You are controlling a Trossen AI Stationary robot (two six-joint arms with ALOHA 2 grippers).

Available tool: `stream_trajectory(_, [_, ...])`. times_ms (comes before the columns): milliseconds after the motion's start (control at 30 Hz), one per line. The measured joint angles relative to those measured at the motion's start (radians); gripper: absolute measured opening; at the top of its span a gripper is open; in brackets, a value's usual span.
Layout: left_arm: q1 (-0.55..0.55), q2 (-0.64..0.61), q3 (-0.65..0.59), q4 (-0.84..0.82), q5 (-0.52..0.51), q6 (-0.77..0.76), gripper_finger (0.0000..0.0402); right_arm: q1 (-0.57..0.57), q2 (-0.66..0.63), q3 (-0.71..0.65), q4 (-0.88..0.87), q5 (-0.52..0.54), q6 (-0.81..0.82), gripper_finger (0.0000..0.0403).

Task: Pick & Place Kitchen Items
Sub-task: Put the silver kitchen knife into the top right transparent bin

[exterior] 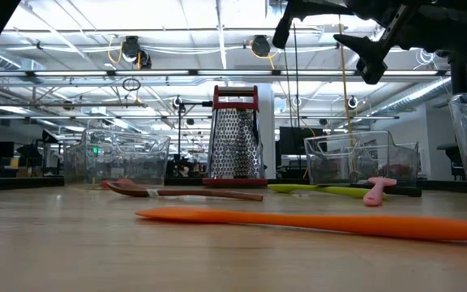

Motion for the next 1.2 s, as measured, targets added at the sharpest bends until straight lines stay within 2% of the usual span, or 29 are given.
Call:
stream_trajectory(333, [0.001, 0.000, 0.000, -0.028, -0.006, 0.022, 0.0092, 0.001, 0.000, 0.000, -0.003, -0.008, 0.002, 0.0092])
stream_trajectory(367, [0.001, 0.000, 0.000, -0.029, -0.005, 0.025, 0.0092, 0.001, 0.000, 0.000, -0.003, -0.007, 0.003, 0.0086])
stream_trajectory(933, [0.013, 0.000, 0.000, -0.051, 0.028, 0.063, 0.0095, 0.000, 0.000, 0.000, -0.006, 0.009, -0.003, 0.0086])
stream_trajectory(1033, [0.013, 0.000, 0.000, -0.051, 0.030, 0.064, 0.0115, 0.000, 0.000, 0.000, -0.004, 0.010, -0.005, 0.0086])
stream_trajectory(1200, [0.013, 0.000, 0.000, -0.070, 0.035, 0.064, 0.0184, -0.001, 0.000, 0.000, -0.005, 0.023, -0.008, 0.0086])
